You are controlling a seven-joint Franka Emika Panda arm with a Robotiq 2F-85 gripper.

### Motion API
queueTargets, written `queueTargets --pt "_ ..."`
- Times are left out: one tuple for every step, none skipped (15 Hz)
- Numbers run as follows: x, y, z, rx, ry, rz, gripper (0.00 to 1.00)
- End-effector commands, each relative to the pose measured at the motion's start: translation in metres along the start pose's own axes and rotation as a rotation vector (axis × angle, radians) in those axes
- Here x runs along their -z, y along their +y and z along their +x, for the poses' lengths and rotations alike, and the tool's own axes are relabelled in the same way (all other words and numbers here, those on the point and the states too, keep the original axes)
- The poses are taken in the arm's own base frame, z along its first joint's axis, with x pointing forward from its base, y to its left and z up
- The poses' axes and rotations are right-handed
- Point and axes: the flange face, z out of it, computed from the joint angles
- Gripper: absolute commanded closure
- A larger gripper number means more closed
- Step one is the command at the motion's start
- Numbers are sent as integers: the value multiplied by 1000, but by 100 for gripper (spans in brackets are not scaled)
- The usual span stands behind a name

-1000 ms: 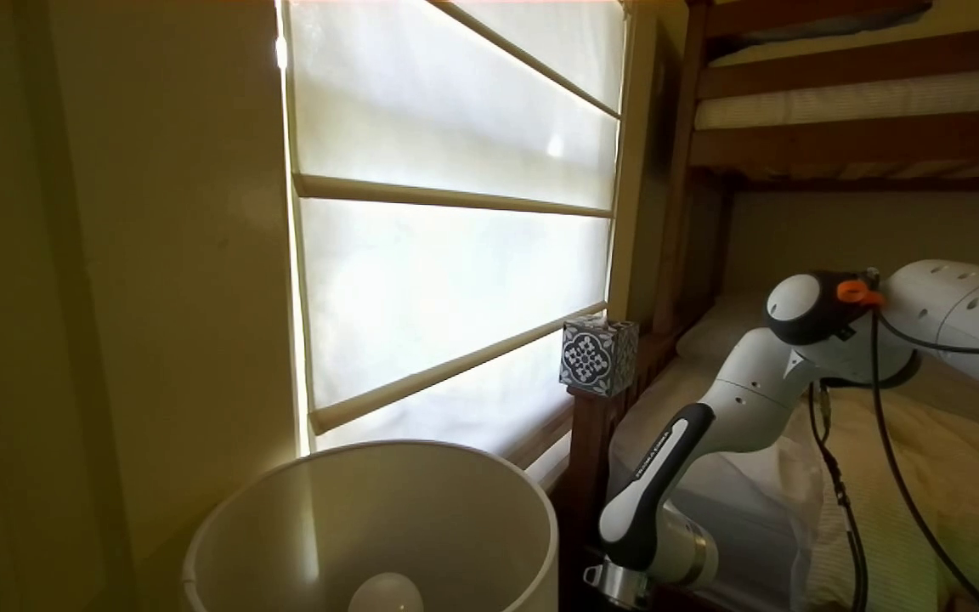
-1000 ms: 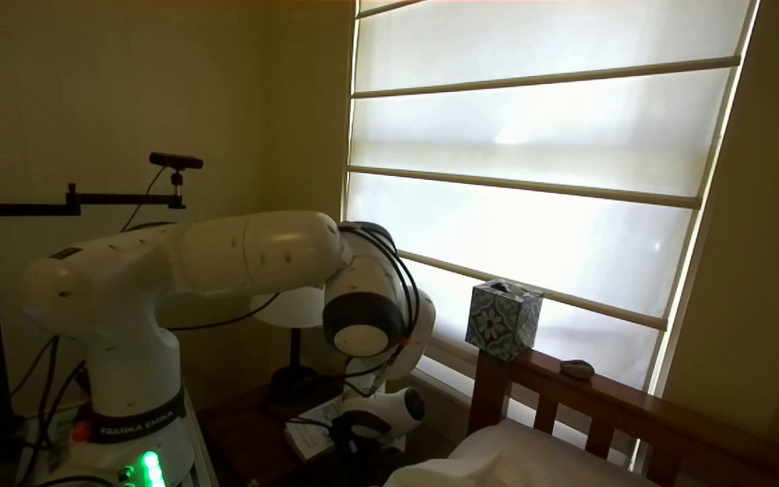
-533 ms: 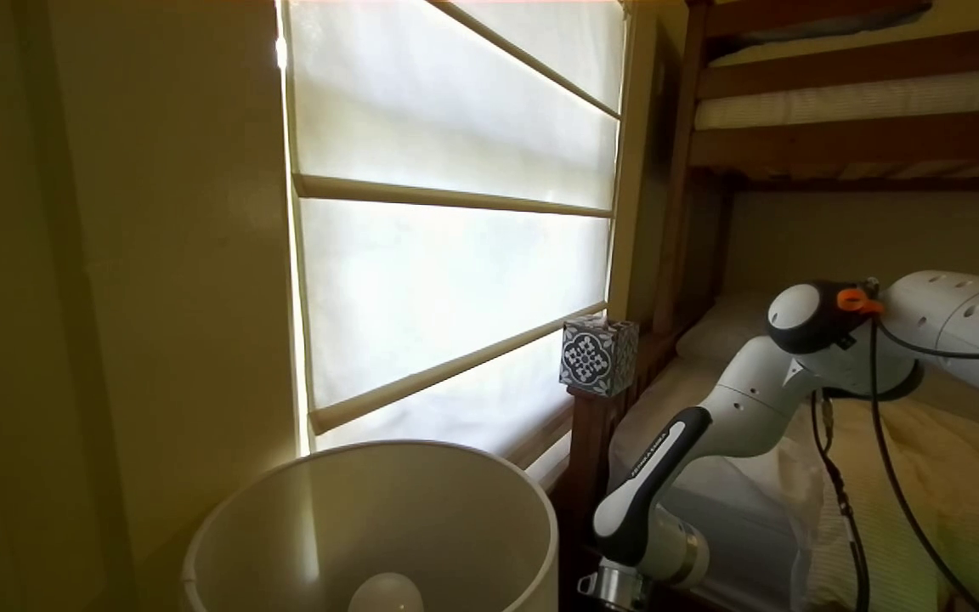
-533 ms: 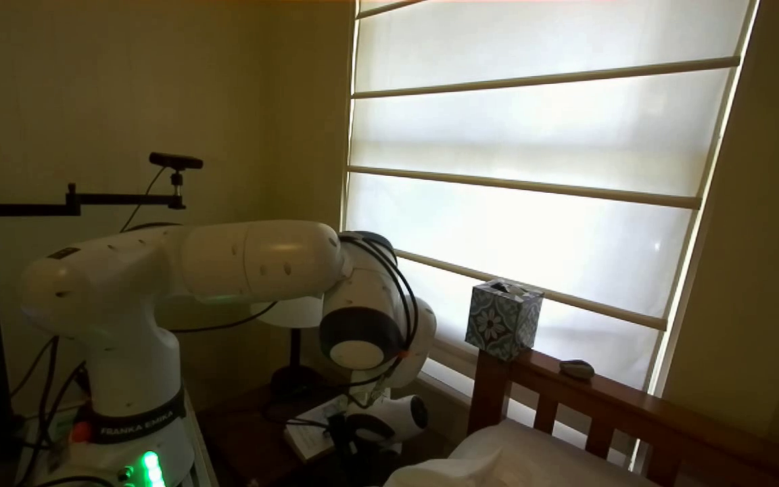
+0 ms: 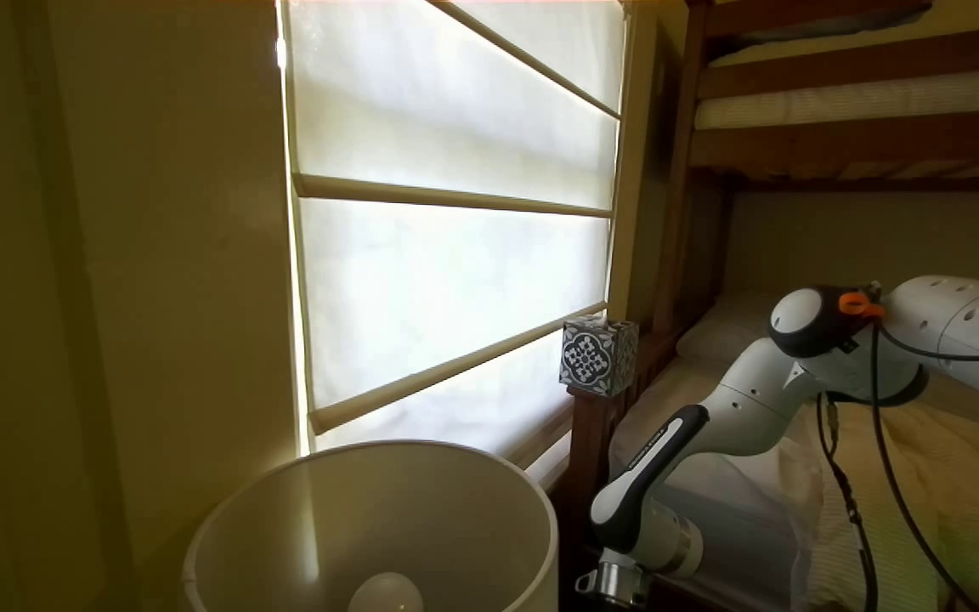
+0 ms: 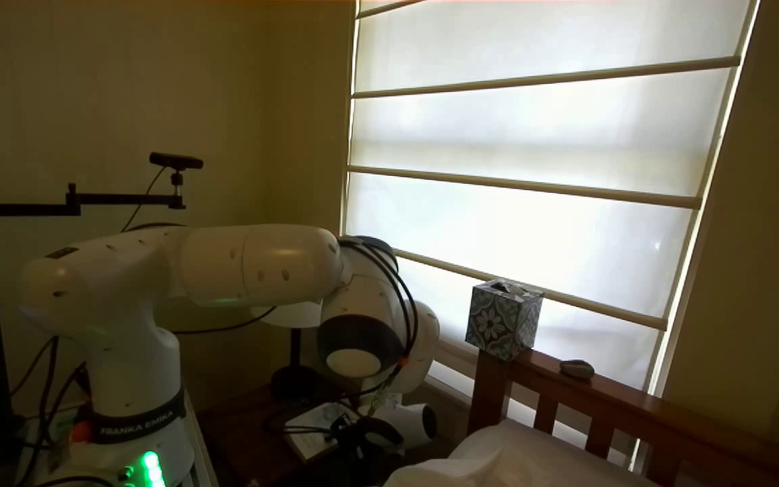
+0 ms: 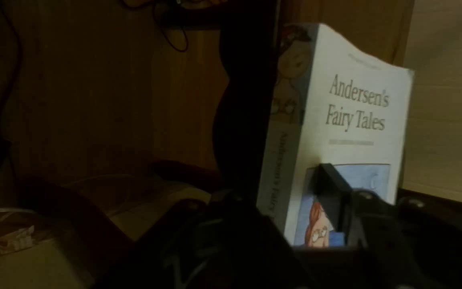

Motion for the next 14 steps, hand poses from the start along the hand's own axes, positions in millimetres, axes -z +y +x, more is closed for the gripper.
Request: queueTargets --pt "0 1 4 25 -2 51 82" --pt "4 -2 4 30 -2 49 90" --pt "12 -8 2 46 4 46 94" --pt "18 -14 1 62 12 38 96" --pt "25 -20 -1 79 21 22 93" --pt "31 -25 -2 95 28 12 95" --pt "37 -30 -4 109 33 5 94" --pt "41 -34 -5 119 37 0 94" --pt "45 -38 -6 128 34 -4 94" --pt "47 -41 -8 139 30 -6 94" --pt "49 -45 -9 152 24 -9 94" --pt "51 -49 -11 168 16 -11 94" --pt "53 -56 -13 192 4 -17 94" --pt "53 -61 -16 210 -4 -35 94"
